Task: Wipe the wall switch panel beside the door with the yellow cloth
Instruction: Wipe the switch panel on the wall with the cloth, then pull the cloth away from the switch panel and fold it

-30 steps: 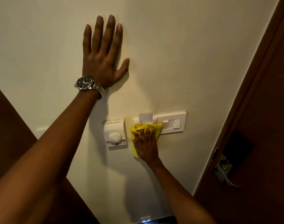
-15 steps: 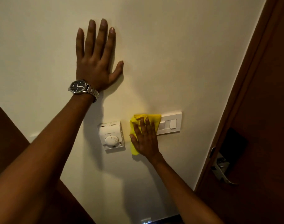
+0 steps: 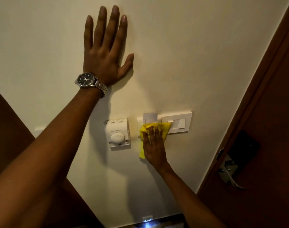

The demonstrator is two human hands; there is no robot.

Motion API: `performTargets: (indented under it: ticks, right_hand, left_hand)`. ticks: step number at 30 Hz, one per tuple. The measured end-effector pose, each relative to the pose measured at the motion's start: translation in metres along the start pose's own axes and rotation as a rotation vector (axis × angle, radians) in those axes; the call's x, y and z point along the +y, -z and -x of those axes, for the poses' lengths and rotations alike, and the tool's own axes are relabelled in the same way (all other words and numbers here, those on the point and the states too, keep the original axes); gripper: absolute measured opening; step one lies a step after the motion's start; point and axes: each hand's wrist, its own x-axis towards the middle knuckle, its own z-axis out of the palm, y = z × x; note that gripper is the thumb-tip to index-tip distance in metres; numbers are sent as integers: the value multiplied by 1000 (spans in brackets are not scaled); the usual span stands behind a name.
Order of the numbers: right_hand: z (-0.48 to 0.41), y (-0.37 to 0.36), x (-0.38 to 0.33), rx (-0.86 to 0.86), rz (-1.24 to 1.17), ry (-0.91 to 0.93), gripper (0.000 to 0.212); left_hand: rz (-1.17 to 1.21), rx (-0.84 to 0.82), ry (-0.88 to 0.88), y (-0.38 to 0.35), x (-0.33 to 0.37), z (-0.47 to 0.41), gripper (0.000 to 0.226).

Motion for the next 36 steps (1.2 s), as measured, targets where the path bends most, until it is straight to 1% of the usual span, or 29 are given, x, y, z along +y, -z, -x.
performTargets:
  ticks: [2, 4, 5, 6, 8, 9, 10, 11, 12, 13, 14, 15, 16, 17, 18, 19, 20, 21, 23, 26, 27, 29, 31, 33, 34, 36]
  right_hand:
    - [31, 6, -5, -140, -43, -57, 78]
    - [51, 19, -14, -312, -227, -179, 67]
    - [56, 28, -24, -383, -364, -295, 61]
    - [59, 34, -34, -393, -503, -440, 57]
    - [56, 43, -53, -212, -700, -714, 55]
    - [50, 52, -64, -140, -759, -821, 56]
    - [44, 60, -72, -90, -813, -910, 56]
    - [39, 67, -81, -63, -882, -997, 56]
    - [34, 73, -88, -56, -972, -1080, 55]
    - [30, 79, -96, -83, -1061, -1137, 55]
    - [29, 82, -109, -140, -1134, -1156, 54]
    - [28, 84, -121, -201, -1187, -1135, 53]
    - [32, 85, -138, -272, -1219, -1099, 52]
    - [35, 84, -153, -342, -1245, -1058, 49]
    - [40, 81, -173, -426, -1264, -1027, 46]
    - [48, 77, -196, -511, -1285, -1024, 42]
    - [55, 72, -214, -579, -1308, -1044, 38]
    - [65, 66, -236, -647, -1320, -1081, 34]
    - [84, 54, -267, -772, -1295, -1134, 25]
    - [119, 23, -318, -1116, -1299, -1281, 41]
    - [133, 11, -334, -1235, -1281, -1337, 43]
    - [158, -15, -360, -1439, -1240, -1380, 46]
    - [192, -48, -388, -1552, -1204, -1385, 53]
    - [228, -78, -411, -1616, -1176, -1382, 55]
    - [250, -93, -424, -1641, -1175, -1386, 53]
    - [297, -121, -444, -1655, -1156, -1340, 47]
  left_hand:
    - [37, -57, -6, 7, 0, 0, 77]
    - [69, -142, 18, 24, 2, -3, 79]
    - [86, -198, 26, 32, 5, -6, 79]
    - [130, -245, 37, 38, 8, -9, 80]
    - [317, -288, 125, 57, 18, 3, 75]
    - [401, -258, 214, 74, 25, 25, 64]
    - [463, -202, 313, 91, 35, 55, 49]
    - [527, -189, 436, 113, 47, 94, 35]
    - [604, -252, 570, 132, 60, 138, 27]
    - [701, -393, 729, 151, 74, 178, 27]
    - [815, -567, 919, 171, 83, 219, 27]
    - [959, -712, 1139, 185, 90, 252, 25]
    - [1107, -828, 1402, 197, 91, 282, 29]
    - [1256, -901, 1677, 206, 90, 307, 41]
    - [1398, -902, 1948, 215, 84, 330, 51]
    - [1522, -847, 2168, 225, 75, 351, 58]
    - [1601, -781, 2318, 232, 68, 367, 62]
    - [1596, -749, 2424, 244, 57, 387, 63]
    - [1432, -747, 2547, 266, 41, 420, 57]
    - [1336, -775, 2663, 304, 18, 492, 49]
    - [1283, -755, 2719, 317, 11, 517, 46]
    - [1136, -718, 2798, 338, 0, 559, 35]
    - [961, -723, 2771, 354, -8, 605, 22]
    - [789, -734, 2707, 361, -11, 655, 15]
    - [743, -735, 2700, 363, -10, 686, 16]
    - [730, -798, 2692, 364, -3, 747, 22]
